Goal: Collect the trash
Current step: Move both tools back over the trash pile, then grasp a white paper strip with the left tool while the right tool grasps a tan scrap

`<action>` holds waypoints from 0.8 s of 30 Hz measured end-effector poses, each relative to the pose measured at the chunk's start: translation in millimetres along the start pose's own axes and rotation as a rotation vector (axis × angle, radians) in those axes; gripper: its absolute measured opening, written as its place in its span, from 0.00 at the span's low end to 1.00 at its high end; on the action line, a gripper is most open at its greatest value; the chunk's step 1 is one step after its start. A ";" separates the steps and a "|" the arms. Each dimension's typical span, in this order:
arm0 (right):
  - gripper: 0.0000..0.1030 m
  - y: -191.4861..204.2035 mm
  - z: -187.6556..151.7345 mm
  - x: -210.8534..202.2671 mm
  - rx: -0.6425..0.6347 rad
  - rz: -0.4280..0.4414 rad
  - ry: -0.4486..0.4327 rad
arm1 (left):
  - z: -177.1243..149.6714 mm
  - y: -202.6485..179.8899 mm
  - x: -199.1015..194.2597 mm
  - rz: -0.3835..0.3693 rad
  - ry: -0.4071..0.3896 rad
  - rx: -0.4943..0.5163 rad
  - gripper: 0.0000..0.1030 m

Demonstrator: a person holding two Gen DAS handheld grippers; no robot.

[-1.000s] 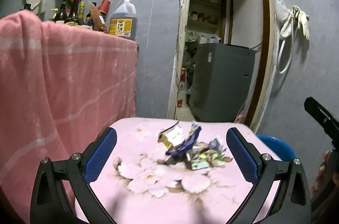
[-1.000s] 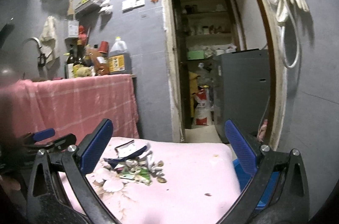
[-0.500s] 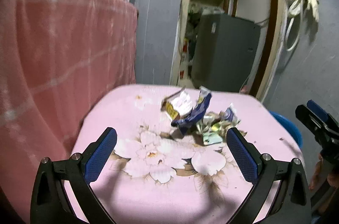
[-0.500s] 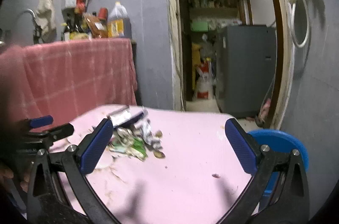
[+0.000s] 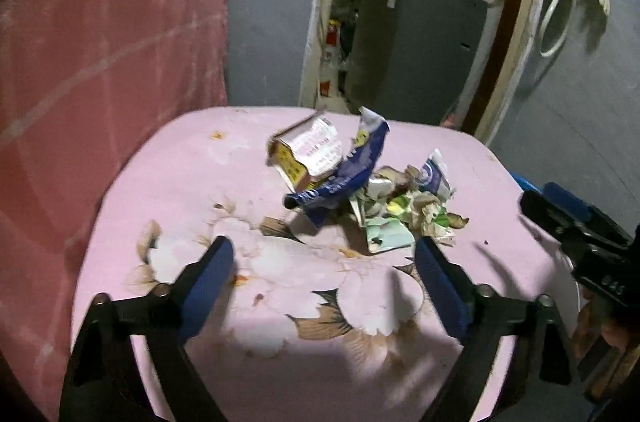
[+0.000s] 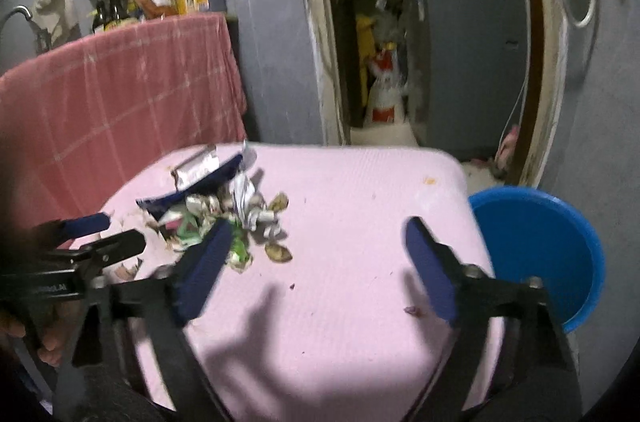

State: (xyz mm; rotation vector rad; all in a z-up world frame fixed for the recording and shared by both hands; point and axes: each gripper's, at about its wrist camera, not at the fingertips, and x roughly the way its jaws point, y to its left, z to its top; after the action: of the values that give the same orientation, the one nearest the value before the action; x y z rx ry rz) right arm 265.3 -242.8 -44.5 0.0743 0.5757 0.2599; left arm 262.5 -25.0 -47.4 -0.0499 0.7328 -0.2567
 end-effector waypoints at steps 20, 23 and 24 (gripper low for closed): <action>0.30 18.2 1.1 67.0 -0.068 0.088 0.282 | 12.6 0.4 29.2 -0.096 0.126 -0.052 0.14; 0.19 17.9 1.0 68.4 -0.069 0.102 0.291 | 13.2 -1.3 29.5 -0.110 0.132 -0.057 0.06; 0.17 16.7 0.7 67.7 -0.065 0.107 0.289 | 13.4 -1.8 27.7 -0.110 0.131 -0.059 0.03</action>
State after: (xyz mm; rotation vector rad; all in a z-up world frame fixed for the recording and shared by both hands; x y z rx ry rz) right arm 316.7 -208.9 -77.3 0.0042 0.8516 0.3972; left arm 290.8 -34.2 -55.3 -0.1307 0.8695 -0.3456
